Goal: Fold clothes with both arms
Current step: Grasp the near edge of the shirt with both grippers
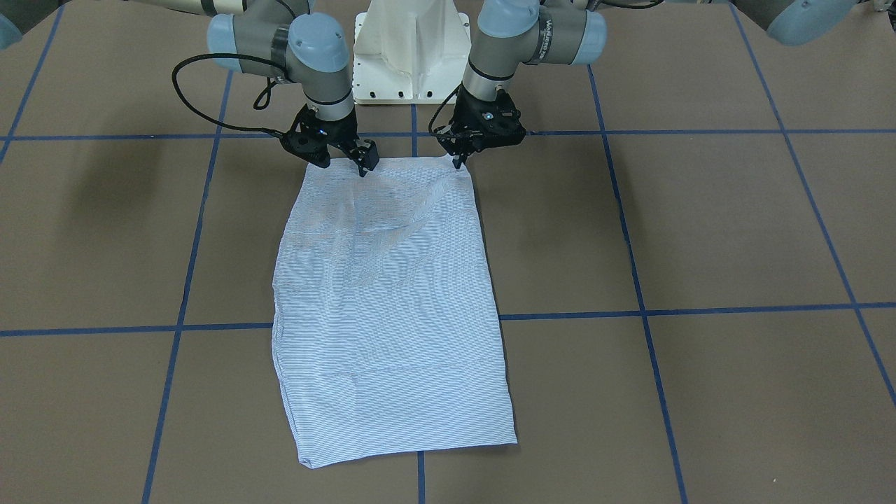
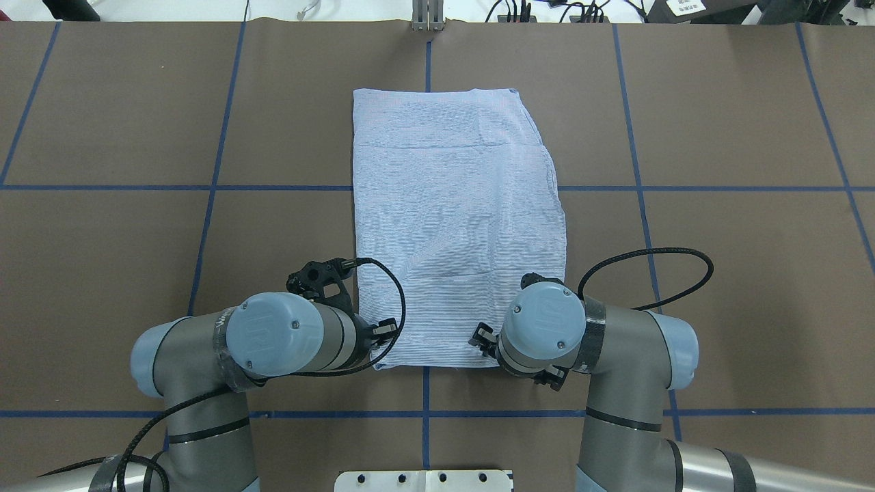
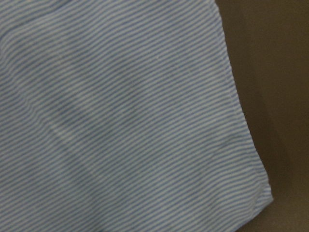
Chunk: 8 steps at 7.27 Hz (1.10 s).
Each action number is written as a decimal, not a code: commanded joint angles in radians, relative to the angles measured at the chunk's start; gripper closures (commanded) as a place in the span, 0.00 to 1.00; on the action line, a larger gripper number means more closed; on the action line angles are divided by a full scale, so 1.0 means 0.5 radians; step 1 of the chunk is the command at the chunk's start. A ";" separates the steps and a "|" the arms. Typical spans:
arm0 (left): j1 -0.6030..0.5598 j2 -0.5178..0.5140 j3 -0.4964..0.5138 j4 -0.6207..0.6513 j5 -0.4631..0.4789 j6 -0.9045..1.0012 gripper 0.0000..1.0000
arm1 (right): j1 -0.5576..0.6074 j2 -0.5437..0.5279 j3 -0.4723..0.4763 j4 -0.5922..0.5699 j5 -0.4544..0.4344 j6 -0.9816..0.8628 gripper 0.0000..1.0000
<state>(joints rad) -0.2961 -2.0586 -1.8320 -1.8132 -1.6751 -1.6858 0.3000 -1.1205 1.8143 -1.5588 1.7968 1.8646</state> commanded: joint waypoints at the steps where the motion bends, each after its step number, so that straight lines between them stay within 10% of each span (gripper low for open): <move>1: 0.000 0.000 0.001 0.000 0.003 0.000 1.00 | -0.008 -0.005 -0.005 0.001 0.002 0.001 0.00; 2: 0.000 -0.003 -0.002 0.000 0.000 0.000 1.00 | -0.008 -0.002 0.001 0.001 0.002 0.001 0.00; 5: 0.000 0.000 0.001 0.000 0.003 0.000 1.00 | -0.005 0.008 0.007 0.001 0.002 0.001 0.73; 8: 0.000 0.000 0.004 0.000 0.003 0.000 1.00 | 0.032 0.020 0.013 0.001 0.020 0.001 1.00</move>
<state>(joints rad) -0.2960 -2.0587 -1.8304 -1.8133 -1.6736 -1.6858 0.3051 -1.1148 1.8179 -1.5594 1.7998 1.8653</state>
